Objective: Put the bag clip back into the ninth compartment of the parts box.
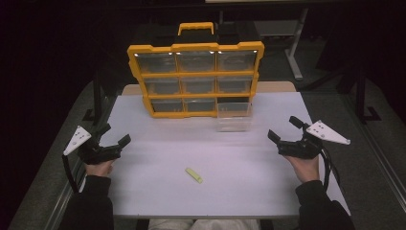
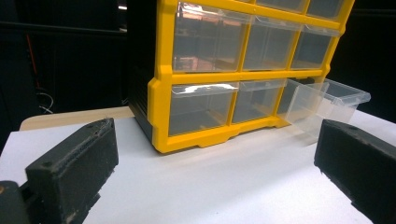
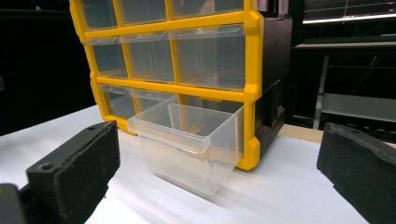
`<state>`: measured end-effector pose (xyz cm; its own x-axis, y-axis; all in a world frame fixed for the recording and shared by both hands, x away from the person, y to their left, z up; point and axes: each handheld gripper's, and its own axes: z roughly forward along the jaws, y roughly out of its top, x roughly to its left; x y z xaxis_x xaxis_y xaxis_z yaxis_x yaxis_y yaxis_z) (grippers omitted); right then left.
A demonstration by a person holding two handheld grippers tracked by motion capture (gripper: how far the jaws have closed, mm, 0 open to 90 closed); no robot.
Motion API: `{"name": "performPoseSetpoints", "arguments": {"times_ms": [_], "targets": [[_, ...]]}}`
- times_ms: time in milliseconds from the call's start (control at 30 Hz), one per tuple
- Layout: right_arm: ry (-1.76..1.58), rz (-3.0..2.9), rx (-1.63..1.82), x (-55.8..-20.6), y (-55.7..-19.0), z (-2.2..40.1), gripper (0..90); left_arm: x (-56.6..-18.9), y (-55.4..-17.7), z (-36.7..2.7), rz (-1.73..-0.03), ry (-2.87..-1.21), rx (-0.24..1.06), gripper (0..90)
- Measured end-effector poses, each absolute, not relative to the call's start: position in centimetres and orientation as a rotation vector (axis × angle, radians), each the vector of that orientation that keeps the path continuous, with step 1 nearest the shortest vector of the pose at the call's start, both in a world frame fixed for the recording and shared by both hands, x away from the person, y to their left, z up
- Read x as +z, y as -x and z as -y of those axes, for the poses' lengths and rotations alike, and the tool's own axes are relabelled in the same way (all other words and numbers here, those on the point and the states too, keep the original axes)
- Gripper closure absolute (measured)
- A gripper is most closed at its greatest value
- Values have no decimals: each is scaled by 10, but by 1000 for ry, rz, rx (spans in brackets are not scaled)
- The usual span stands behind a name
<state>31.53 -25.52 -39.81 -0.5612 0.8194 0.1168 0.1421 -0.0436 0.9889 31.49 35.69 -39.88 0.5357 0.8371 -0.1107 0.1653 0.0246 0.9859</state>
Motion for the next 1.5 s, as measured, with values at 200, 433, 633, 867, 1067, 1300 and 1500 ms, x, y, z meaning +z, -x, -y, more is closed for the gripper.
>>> {"name": "performPoseSetpoints", "arguments": {"times_ms": [200, 433, 633, 867, 1067, 1300, 1500], "targets": [[-1014, -1729, 1642, -398, -315, 252, 0, -399, -315, -356, -908, -1485, 648, 0], [-1023, -1753, 1635, -399, -316, 251, 0, -400, -316, -356, -906, -1492, 654, 0], [-1036, -1777, 1616, -399, -317, 248, 0, -400, -316, -356, -908, -1492, 655, 0], [-1045, -1798, 1616, -398, -317, 246, 0, -401, -315, -355, -917, -1486, 660, 0], [-1048, -1842, 1593, -395, -314, 240, 0, -401, -315, -357, -923, -1481, 667, 0], [-1059, -1912, 1574, -391, -315, 232, 0, -401, -315, -358, -929, -1475, 671, 0], [-1063, -1923, 1581, -388, -315, 231, 0, -401, -315, -357, -929, -1478, 671, 0]]}}
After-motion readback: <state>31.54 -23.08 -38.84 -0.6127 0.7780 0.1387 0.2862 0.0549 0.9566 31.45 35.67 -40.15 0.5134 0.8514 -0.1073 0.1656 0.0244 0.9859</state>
